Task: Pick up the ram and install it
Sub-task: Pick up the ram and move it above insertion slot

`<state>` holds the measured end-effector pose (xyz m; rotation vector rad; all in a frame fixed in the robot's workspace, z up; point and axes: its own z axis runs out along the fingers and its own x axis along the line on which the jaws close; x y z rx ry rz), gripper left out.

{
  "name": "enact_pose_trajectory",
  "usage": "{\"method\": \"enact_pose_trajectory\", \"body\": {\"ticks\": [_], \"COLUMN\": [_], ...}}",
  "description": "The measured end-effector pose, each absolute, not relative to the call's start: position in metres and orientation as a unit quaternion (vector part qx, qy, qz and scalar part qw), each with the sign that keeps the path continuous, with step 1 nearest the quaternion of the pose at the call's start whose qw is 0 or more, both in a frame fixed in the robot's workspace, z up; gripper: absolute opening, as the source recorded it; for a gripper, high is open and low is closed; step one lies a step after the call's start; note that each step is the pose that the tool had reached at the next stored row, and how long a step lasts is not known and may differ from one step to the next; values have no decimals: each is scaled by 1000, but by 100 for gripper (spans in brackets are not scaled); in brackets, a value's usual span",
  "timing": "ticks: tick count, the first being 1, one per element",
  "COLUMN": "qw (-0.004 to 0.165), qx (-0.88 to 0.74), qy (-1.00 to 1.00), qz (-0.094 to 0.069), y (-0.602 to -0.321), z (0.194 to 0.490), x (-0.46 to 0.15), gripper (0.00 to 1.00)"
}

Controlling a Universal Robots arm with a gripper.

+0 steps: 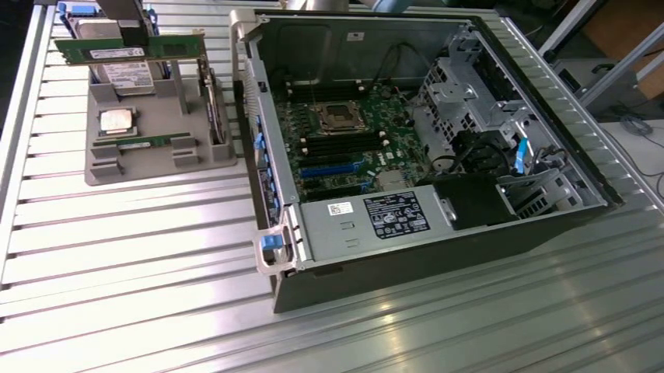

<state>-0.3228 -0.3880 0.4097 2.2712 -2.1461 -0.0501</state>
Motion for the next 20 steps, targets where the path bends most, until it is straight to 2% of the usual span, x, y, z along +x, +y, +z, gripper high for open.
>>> {"method": "enact_pose_trajectory", "body": {"ticks": [20], "qw": [8], "qx": [727], "qy": [-687], "qz": [-16], "y": [-388], "z": [410], "x": [-288], "gripper": [12]}}
